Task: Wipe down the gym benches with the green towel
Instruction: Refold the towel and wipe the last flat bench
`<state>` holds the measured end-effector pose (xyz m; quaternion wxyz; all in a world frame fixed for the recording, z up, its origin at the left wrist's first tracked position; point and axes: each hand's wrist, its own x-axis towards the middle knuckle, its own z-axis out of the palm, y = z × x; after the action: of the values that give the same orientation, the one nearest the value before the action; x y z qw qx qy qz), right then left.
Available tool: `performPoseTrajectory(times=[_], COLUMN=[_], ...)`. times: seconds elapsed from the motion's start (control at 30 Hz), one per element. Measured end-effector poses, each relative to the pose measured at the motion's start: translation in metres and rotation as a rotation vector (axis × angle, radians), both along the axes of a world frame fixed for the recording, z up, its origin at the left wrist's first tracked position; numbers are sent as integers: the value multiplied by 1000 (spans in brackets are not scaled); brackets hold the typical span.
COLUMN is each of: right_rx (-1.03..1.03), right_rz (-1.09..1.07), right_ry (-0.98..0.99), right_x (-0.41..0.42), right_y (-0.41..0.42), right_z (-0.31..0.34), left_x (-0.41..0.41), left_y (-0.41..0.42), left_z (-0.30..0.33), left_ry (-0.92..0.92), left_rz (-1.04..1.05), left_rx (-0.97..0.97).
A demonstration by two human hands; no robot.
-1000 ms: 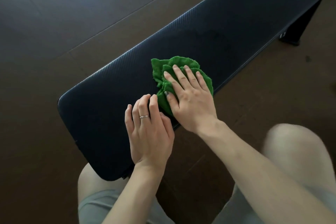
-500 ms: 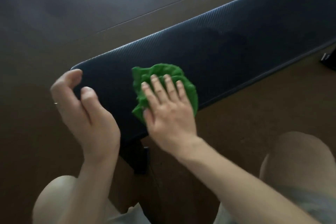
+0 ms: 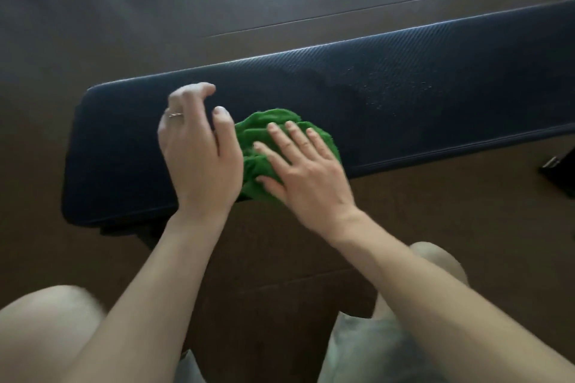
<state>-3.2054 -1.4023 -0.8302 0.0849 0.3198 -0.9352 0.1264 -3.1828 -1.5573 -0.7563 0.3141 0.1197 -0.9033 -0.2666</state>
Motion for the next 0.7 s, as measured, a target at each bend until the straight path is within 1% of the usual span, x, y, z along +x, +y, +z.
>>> performPoseTrajectory(times=[0.13,0.2,0.27,0.33,0.43,0.57,0.7], right_rx=[28,46,47,28,21,15,3], right_rz=[-277,-366,-433,-490,-450,-383,-424], right_ry=[-74,-146,-186,-182,-147,-146,-114], right_x=[-47,-65,-73,-69,-55,-59,-65], right_y=[126,163,168,152,135,147,146], right_z=[9,15,17,17,14,12,11], left_x=[-10,-16,-21,-25,-34,-45,-50], left_y=[57,84,104,114,122,134,136], left_z=[-18,-29,-38,-43,-49,-58,-61], left_ry=[-108,-178,-209,-186,-164,-231,-248], left_rz=[-89,-127,-151,-131,-75,-102,-95], left_rx=[-96,-126,-176,-222,-264,-317,-302])
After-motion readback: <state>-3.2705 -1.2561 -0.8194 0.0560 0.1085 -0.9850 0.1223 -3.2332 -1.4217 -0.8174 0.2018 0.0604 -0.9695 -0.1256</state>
